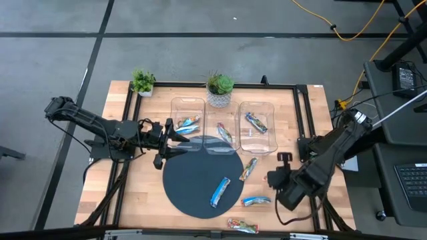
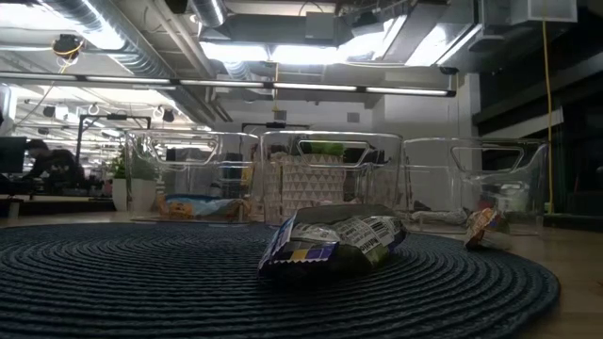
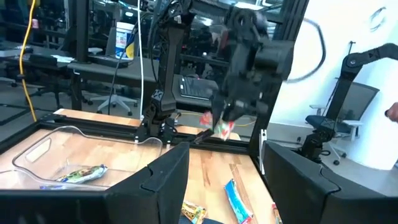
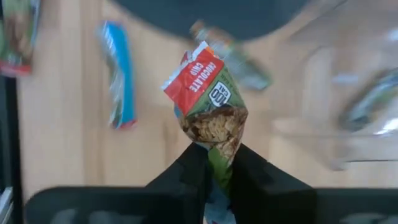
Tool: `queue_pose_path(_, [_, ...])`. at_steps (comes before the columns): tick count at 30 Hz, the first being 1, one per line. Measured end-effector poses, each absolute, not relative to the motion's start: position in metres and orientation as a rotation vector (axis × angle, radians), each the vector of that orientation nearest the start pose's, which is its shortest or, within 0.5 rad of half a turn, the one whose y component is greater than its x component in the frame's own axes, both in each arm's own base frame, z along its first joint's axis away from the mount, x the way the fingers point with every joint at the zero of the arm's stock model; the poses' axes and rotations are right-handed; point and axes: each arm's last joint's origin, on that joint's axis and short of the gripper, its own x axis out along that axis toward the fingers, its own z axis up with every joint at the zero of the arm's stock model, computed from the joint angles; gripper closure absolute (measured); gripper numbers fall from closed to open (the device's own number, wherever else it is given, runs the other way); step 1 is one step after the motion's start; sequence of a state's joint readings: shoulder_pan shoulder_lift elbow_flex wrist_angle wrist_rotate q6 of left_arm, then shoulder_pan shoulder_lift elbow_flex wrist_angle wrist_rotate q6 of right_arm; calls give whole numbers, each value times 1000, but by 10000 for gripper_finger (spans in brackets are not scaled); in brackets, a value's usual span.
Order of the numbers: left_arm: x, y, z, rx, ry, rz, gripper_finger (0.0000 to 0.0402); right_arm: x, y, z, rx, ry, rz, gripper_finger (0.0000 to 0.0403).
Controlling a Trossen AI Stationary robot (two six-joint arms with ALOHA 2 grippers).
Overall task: Pick and place Granola Bars by type
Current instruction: Put the red granola bar into the middle transparent bin
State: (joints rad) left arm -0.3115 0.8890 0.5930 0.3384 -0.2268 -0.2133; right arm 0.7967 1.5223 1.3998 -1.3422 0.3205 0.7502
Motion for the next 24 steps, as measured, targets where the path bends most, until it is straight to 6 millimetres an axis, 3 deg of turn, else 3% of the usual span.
queue_pose_path(6, [194, -56, 298, -224, -30, -89, 208, 194, 171, 359, -174, 1114, -194, 364])
queue_pose_path(12, [194, -56, 298, -223, -27, -88, 208, 188, 143, 413, -146, 865, -281, 352])
queue_pose_path(19, [194, -56, 298, -222, -24, -88, 208, 178, 96, 452, -109, 690, -334, 369])
queue_pose_path(24, [194, -56, 298, -223, -24, -88, 208, 175, 69, 472, -130, 577, -339, 360])
